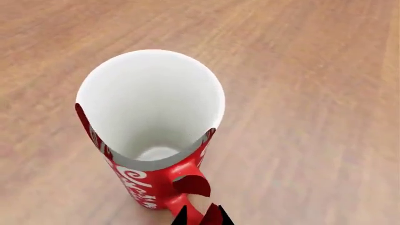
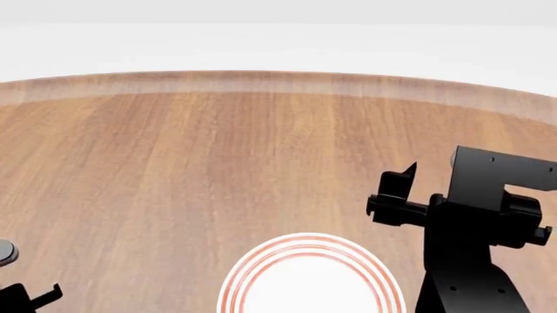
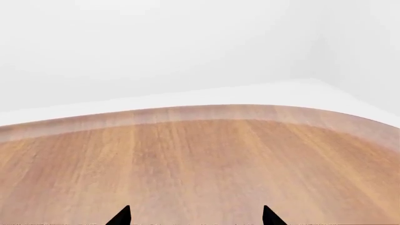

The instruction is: Pick up the red mug and put it on the plate

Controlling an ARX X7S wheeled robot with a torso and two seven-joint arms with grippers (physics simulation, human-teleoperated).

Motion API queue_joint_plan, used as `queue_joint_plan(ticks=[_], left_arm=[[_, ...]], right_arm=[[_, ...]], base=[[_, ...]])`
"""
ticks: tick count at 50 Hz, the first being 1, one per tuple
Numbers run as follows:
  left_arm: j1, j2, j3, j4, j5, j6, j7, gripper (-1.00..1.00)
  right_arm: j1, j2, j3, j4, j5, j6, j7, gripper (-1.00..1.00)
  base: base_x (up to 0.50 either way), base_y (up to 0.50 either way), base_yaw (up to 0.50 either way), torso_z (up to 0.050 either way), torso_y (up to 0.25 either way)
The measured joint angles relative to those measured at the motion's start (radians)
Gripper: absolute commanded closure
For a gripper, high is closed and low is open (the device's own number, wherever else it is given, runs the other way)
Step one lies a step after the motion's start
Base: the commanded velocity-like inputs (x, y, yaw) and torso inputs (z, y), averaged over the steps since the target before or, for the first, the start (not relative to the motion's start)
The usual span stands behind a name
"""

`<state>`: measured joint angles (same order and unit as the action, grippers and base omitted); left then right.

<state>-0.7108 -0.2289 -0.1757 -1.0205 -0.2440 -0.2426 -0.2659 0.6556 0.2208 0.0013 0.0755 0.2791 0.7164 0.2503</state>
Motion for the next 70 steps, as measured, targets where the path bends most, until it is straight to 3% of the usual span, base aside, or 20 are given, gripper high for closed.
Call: queue_joint_plan(ticks=[13,34,52,70], left_arm=[[0.013,0.001,0.006,0.027,0.006,-0.013,0.001,1.00],[0.143,0.007,0.132,0.451,0.000,-0.242,0.037,1.00],[0.115,0.002,0.402,0.668,0.071,-0.397,0.162,1.00],[0.021,0.039,0.644,0.658,0.145,-0.417,0.287,1.00]], right_arm=[[0.000,0.001,-0.003,0.007,0.005,-0.005,0.003,-1.00],[0.004,0.003,-0.008,0.011,0.014,-0.005,0.008,-1.00],[0.010,0.002,-0.008,0.016,0.027,-0.005,0.012,-1.00],[0.013,0.002,-0.007,0.017,0.040,-0.006,0.014,-1.00]], base=[[0.00,0.00,0.00,0.000,0.000],[0.00,0.00,0.00,0.000,0.000],[0.00,0.00,0.00,0.000,0.000],[0.00,0.00,0.00,0.000,0.000]])
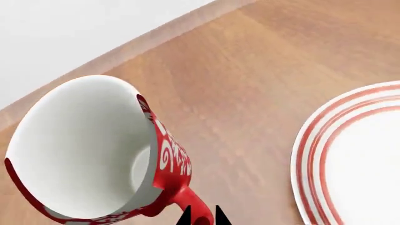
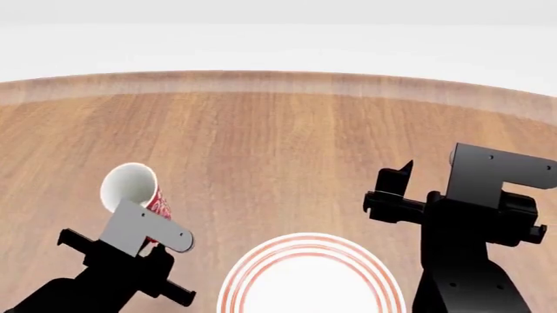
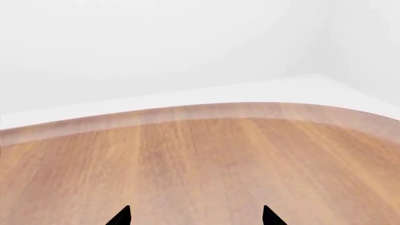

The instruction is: Pick up the red mug and put it on the plate

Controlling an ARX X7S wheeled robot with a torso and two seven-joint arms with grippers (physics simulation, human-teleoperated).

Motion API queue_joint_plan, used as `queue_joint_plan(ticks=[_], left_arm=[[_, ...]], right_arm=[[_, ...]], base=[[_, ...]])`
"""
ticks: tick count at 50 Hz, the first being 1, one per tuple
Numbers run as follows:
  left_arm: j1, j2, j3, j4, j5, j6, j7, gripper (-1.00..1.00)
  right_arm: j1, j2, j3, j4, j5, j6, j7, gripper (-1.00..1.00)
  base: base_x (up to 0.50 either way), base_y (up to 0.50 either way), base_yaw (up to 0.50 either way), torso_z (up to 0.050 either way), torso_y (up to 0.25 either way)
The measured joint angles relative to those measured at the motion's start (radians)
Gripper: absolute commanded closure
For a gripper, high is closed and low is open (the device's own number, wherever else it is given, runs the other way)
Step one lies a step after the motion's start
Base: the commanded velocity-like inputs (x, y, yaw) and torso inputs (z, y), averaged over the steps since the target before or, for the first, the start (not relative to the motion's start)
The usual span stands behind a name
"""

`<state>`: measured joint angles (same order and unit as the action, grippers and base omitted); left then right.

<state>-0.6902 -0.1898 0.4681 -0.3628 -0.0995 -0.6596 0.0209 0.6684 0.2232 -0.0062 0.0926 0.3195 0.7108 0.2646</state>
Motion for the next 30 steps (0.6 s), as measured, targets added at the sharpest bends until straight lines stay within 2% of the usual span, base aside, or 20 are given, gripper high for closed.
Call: queue_joint_plan(ticks=[30], left_arm=[[-0.091,0.091,0.276,-0.108,0.068,0.029,0.158,1.00]], right_arm=[[0.001,0.006,0.008,-0.011,0.023,0.005,0.011,-1.00]], base=[[0.00,0.00,0.00,0.000,0.000]])
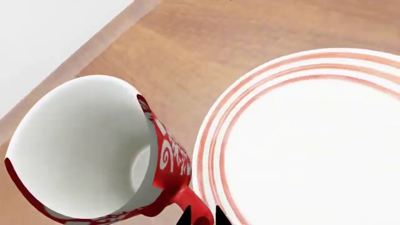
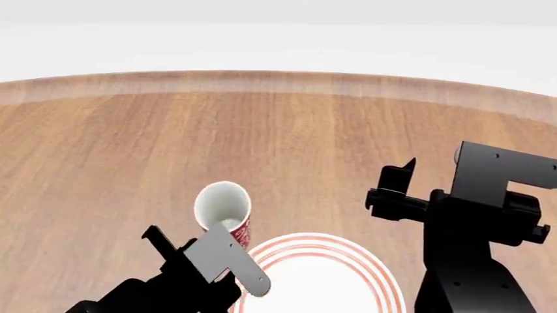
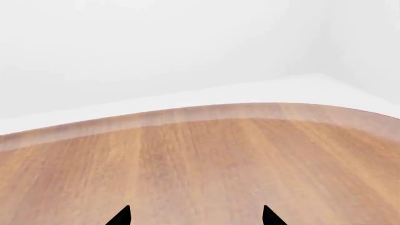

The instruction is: Pick up the red mug and put it on the plate

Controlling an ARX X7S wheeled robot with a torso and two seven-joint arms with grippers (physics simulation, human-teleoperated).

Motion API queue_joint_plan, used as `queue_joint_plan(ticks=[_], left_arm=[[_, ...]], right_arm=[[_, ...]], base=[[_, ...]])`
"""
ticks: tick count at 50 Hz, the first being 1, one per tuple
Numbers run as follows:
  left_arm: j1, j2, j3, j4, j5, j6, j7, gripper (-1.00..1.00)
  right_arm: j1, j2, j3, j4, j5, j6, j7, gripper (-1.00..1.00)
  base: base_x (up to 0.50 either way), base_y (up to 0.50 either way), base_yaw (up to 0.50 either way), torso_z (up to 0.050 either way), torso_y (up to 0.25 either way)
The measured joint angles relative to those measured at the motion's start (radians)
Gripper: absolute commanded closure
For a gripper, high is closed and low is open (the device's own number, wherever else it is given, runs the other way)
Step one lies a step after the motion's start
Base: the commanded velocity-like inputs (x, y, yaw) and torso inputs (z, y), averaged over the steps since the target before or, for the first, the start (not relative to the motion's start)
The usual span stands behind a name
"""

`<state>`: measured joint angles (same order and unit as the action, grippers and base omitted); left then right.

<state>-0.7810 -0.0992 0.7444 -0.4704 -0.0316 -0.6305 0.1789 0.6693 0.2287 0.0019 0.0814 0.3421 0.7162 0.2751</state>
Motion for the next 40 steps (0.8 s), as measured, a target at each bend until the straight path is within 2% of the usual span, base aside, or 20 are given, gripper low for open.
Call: queue_joint_plan(ticks=[14,20,40], left_arm=[[-0.027,0.055,0.090,-0.088,0.008,0.056,0.028,1.00],[-0.054,0.074,0.160,-0.144,-0.039,0.094,0.009,1.00],[-0.231,0.095,0.627,-0.276,-0.524,0.270,-0.146,1.00]], right_arm=[[0.001,0.002,0.001,0.007,0.007,-0.007,0.002,-1.00],[0.000,0.003,0.002,0.008,0.011,-0.008,0.002,-1.00],[-0.002,0.004,-0.005,0.027,0.017,-0.026,-0.001,-1.00]], base=[[0.00,0.00,0.00,0.000,0.001],[0.00,0.00,0.00,0.000,0.000],[0.00,0.00,0.00,0.000,0.000]])
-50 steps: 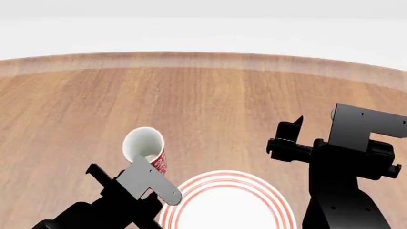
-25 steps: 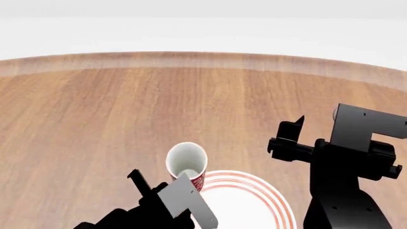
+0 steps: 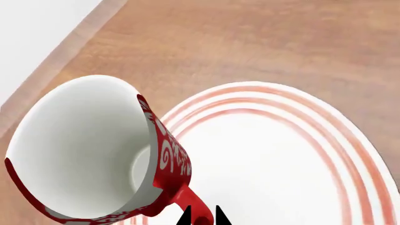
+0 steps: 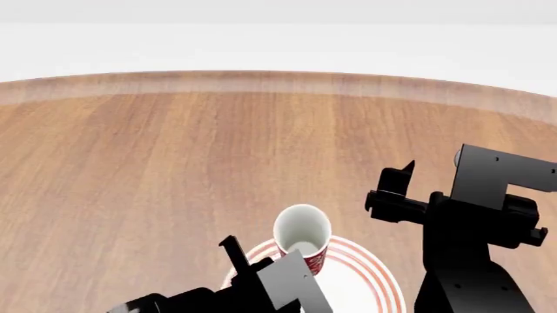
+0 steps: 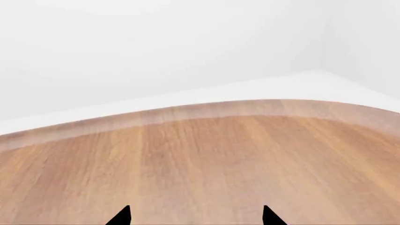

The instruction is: Pick up the red mug and put it on the plate

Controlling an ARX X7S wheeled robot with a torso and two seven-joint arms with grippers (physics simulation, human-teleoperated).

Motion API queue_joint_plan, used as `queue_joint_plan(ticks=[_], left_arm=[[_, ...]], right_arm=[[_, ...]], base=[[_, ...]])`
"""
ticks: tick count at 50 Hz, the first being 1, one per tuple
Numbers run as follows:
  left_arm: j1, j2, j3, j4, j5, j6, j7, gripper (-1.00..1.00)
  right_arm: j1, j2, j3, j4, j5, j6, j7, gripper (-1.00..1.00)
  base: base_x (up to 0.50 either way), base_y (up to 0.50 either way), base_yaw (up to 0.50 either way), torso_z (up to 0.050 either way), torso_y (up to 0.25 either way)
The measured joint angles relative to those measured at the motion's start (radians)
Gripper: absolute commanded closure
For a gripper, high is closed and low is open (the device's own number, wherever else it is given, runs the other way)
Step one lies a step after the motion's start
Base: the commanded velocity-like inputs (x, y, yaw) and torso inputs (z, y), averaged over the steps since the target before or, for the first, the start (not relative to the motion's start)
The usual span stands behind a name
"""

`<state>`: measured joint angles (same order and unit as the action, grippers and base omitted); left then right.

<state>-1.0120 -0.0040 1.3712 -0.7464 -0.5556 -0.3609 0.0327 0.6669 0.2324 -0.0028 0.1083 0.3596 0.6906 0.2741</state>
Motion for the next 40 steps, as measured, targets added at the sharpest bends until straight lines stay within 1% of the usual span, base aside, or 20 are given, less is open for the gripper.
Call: queue_joint_plan(ticks=[6,15,25,40], left_arm=[[-0.027,0.001,0.078,-0.018,-0.084,0.034,-0.013,1.00],[-0.044,0.002,0.135,-0.048,-0.151,0.053,0.009,1.00],[-0.044,0.002,0.160,-0.064,-0.167,0.049,0.061,1.00],[-0.027,0.003,0.171,-0.069,-0.152,0.033,0.125,1.00]], right_arm=[[0.000,0.001,-0.001,0.005,0.002,-0.003,0.000,-1.00],[-0.003,0.000,-0.005,0.015,0.003,-0.015,-0.001,-1.00],[-0.005,0.000,-0.007,0.028,0.005,-0.027,-0.002,-1.00],[-0.005,-0.002,-0.011,0.056,0.007,-0.055,-0.007,-1.00]], base=[[0.00,0.00,0.00,0.000,0.000],[0.00,0.00,0.00,0.000,0.001],[0.00,0.00,0.00,0.000,0.000],[0.00,0.00,0.00,0.000,0.000]])
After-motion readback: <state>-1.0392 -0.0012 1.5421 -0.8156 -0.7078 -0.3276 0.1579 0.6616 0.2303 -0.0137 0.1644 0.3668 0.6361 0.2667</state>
